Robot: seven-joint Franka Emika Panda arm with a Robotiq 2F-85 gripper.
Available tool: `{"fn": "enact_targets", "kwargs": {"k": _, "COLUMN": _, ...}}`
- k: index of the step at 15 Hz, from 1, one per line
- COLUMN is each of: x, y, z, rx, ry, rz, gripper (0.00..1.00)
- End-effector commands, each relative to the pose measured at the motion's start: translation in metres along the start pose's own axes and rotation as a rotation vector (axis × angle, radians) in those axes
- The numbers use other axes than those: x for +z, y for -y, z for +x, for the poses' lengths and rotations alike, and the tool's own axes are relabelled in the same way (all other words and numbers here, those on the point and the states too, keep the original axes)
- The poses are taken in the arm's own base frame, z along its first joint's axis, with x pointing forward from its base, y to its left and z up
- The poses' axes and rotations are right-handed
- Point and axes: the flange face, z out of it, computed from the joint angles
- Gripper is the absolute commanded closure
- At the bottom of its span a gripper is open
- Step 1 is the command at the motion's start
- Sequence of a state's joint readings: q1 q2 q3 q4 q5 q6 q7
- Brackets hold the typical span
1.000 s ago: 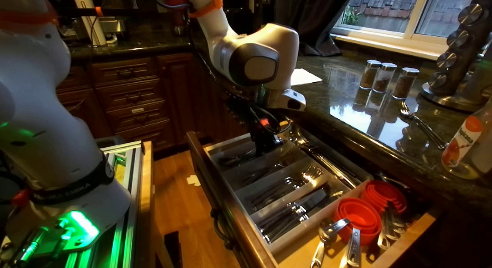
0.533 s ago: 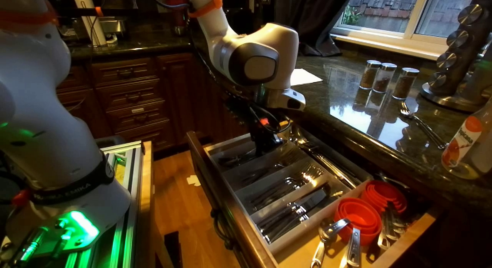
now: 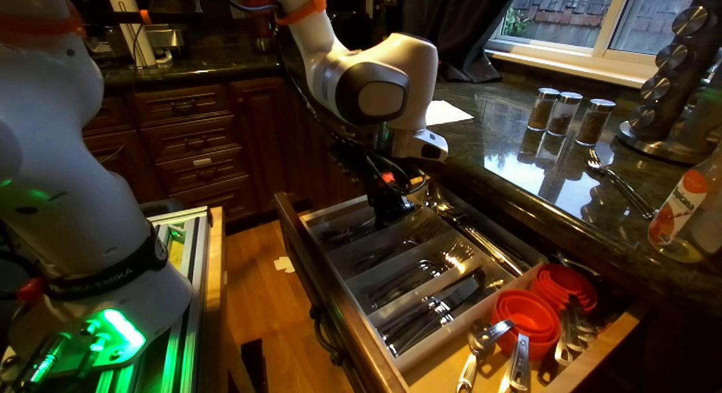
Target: Remove some spoons from the cutlery holder and put them on the counter.
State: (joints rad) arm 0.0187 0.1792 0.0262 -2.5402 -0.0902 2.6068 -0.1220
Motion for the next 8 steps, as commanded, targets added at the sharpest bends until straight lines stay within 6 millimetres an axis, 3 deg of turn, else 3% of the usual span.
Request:
{"fn": "enact_targets", "kwargs": {"k": 1, "x": -0.006, "y": 0.007, "z": -0.005, "rx": -0.002, "ry": -0.020, "rz": -0.010, "gripper": 0.98}}
{"fn": "enact_targets", "kwargs": {"k": 8, "x": -0.024, "y": 0.013, "z": -0.003, "rx": -0.026, "ry": -0.021, "rz": -0.045, "gripper": 0.98}}
